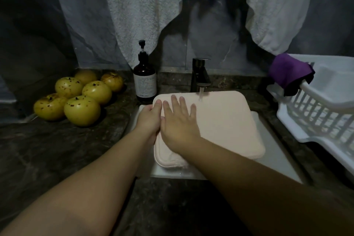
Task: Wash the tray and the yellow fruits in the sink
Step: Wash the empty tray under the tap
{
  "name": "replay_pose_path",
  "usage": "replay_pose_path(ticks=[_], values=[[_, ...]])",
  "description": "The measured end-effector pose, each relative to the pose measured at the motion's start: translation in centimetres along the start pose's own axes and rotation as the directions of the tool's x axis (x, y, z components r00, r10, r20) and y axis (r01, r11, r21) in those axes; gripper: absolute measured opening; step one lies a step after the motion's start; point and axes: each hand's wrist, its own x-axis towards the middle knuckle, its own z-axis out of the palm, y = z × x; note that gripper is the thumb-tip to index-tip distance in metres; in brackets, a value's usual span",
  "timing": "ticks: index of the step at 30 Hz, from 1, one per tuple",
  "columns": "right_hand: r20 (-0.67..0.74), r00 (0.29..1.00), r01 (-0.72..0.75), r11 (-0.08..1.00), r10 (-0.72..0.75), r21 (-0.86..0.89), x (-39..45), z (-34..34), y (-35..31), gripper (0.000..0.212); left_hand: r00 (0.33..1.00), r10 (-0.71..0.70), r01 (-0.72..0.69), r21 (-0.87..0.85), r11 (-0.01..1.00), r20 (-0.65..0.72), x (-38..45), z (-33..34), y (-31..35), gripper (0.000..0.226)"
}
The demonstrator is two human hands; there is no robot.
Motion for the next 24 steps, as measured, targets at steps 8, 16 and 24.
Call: replay_pose_path(ticks=[8, 16, 24], values=[[0.278, 0.851, 0.504, 0.844, -0.446, -0.186, -3.8, -3.3, 11.1, 0.068, 0.999, -0.012, 0.014, 0.063, 0.998, -0.035, -0.1, -0.2, 0.5, 0.048], [0.021, 0.941, -0.332, 0.908, 0.338, 0.256, -5.2, -5.3, 20.9, 0.067, 0.999, 0.002, 0.004, 0.131, 0.991, -0.046, -0.2, -0.3, 0.5, 0.051], [0.174, 0.859, -0.358, 0.323, 0.481, 0.876, -4.1, -5.8, 20.6, 0.052, 0.990, 0.009, 0.029, 0.268, 0.963, -0.140, 0.6, -0.8, 0.2, 0.057]])
